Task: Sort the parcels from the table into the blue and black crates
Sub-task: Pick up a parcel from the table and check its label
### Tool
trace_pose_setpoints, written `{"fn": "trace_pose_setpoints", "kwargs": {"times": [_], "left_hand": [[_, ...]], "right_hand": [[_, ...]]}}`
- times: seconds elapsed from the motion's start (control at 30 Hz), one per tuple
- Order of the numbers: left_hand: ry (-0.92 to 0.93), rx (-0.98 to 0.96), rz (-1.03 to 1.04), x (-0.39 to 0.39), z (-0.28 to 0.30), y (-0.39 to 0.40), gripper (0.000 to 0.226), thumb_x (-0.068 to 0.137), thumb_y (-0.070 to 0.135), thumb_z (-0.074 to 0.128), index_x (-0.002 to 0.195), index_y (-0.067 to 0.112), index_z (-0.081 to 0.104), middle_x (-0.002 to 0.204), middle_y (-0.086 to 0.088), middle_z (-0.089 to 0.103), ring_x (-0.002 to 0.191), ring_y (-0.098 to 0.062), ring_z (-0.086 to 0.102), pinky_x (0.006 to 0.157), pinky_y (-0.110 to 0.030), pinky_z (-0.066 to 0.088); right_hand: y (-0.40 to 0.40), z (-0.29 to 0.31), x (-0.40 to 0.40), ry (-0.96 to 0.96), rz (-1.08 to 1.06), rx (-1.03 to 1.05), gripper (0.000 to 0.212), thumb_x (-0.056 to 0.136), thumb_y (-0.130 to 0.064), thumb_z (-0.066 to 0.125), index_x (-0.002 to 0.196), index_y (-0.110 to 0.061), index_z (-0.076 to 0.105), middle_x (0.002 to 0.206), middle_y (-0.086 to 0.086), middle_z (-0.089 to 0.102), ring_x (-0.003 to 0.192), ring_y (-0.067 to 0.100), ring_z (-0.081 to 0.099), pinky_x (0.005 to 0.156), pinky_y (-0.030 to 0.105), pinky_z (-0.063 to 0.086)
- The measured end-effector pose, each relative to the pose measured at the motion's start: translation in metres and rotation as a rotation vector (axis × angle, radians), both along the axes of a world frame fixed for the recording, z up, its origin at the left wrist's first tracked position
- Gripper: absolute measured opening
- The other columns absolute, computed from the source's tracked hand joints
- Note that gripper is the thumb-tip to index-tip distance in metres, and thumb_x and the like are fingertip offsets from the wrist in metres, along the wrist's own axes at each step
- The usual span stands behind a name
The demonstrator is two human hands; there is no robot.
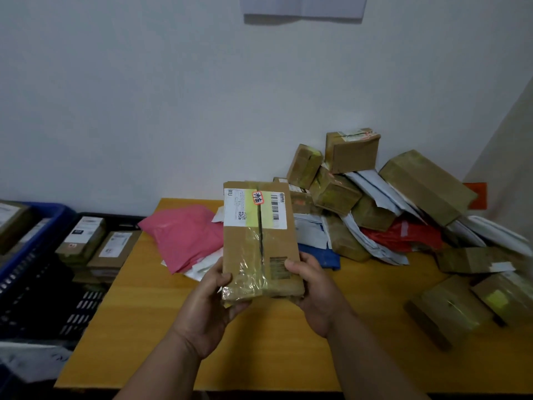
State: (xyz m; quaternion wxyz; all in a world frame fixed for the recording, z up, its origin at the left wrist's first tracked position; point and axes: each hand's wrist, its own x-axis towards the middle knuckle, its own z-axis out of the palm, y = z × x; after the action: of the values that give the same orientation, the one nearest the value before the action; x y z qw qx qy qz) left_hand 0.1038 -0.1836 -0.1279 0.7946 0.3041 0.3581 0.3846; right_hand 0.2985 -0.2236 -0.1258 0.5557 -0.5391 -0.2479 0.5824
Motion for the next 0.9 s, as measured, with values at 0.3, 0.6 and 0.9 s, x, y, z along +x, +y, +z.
{"fn": "trace_pose_setpoints", "kwargs": {"times": [0.3, 0.6, 0.9], "left_hand": [[0.203, -0.144, 0.202, -0.066, -0.01, 0.015, 0.031, 0.094, 0.035, 0.058, 0.118, 0.017, 0.065, 0.117, -0.012, 0.069, 0.105, -0.028, 0.061, 0.101, -0.05, 0.048], [0.315, -0.168, 0.356, -0.223, -0.02, 0.063, 0.031, 0.094, 0.041, 0.059, 0.112, 0.017, 0.067, 0.107, -0.01, 0.072, 0.099, -0.028, 0.065, 0.09, -0.047, 0.055], [0.445, -0.255, 0.483, -0.388, -0.039, 0.105, 0.039, 0.094, 0.049, 0.056, 0.116, 0.017, 0.057, 0.113, -0.011, 0.066, 0.101, -0.028, 0.064, 0.082, -0.043, 0.059]], "right_hand": [[0.029, -0.009, -0.072, -0.049, 0.172, -0.064, 0.042, 0.084, -0.036, 0.071, 0.124, -0.032, 0.061, 0.116, -0.005, 0.072, 0.112, 0.024, 0.065, 0.094, 0.048, 0.055], [0.091, -0.021, -0.235, -0.104, 0.273, -0.164, 0.031, 0.091, -0.035, 0.064, 0.122, -0.03, 0.06, 0.118, 0.001, 0.07, 0.108, 0.026, 0.065, 0.079, 0.037, 0.051], [0.148, -0.048, -0.4, -0.104, 0.397, -0.294, 0.043, 0.087, -0.045, 0.068, 0.126, -0.03, 0.058, 0.121, 0.002, 0.066, 0.107, 0.025, 0.064, 0.072, 0.033, 0.051]]}}
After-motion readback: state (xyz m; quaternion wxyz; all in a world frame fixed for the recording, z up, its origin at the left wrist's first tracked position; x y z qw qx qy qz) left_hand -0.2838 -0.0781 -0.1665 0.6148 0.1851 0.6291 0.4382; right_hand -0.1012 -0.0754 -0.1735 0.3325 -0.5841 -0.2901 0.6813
